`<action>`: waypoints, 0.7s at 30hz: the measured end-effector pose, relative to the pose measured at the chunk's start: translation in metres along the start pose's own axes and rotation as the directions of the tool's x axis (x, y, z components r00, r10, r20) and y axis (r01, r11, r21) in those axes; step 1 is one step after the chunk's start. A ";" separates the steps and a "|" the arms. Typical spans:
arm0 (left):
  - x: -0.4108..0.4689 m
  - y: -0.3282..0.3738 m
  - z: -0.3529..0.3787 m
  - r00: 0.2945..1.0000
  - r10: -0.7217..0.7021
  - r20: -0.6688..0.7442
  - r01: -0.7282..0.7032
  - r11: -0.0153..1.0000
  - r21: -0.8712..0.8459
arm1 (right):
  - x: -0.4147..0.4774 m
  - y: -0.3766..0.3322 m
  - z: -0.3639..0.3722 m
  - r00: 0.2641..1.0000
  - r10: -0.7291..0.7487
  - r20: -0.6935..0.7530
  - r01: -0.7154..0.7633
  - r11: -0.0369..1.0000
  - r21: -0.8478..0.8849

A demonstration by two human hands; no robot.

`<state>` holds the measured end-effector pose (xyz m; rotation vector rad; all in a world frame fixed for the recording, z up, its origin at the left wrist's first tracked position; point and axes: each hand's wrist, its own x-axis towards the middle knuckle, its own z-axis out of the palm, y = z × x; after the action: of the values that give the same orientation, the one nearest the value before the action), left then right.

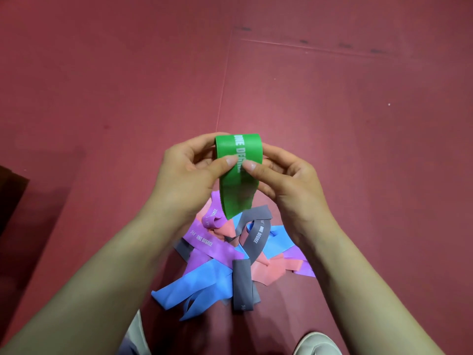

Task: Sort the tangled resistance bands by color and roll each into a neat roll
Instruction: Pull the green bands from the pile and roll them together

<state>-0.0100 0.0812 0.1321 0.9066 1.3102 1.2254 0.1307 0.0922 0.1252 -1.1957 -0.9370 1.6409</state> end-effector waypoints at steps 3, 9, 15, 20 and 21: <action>0.001 0.000 0.000 0.999 -0.042 0.022 0.043 0.998 -0.036 | 0.000 0.000 -0.001 1.000 -0.016 -0.020 0.016 0.999 -0.028; 0.001 0.000 -0.002 0.998 -0.058 0.024 0.059 0.996 -0.065 | -0.001 0.000 -0.001 0.999 -0.004 -0.053 0.007 0.998 0.055; -0.002 0.003 0.000 0.997 0.073 0.006 -0.073 0.990 0.118 | -0.002 -0.002 0.001 0.997 -0.010 -0.080 0.016 0.997 0.076; -0.001 0.002 0.003 0.994 0.105 -0.026 -0.098 0.979 0.180 | -0.002 -0.002 0.003 0.999 -0.024 -0.042 0.027 0.998 0.063; -0.001 0.002 0.003 0.994 0.103 -0.033 -0.095 0.978 0.185 | -0.002 -0.002 0.002 0.999 -0.024 -0.036 0.026 0.999 0.048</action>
<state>-0.0068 0.0809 0.1345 1.0941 1.4438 1.2200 0.1292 0.0911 0.1279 -1.1717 -0.8822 1.6090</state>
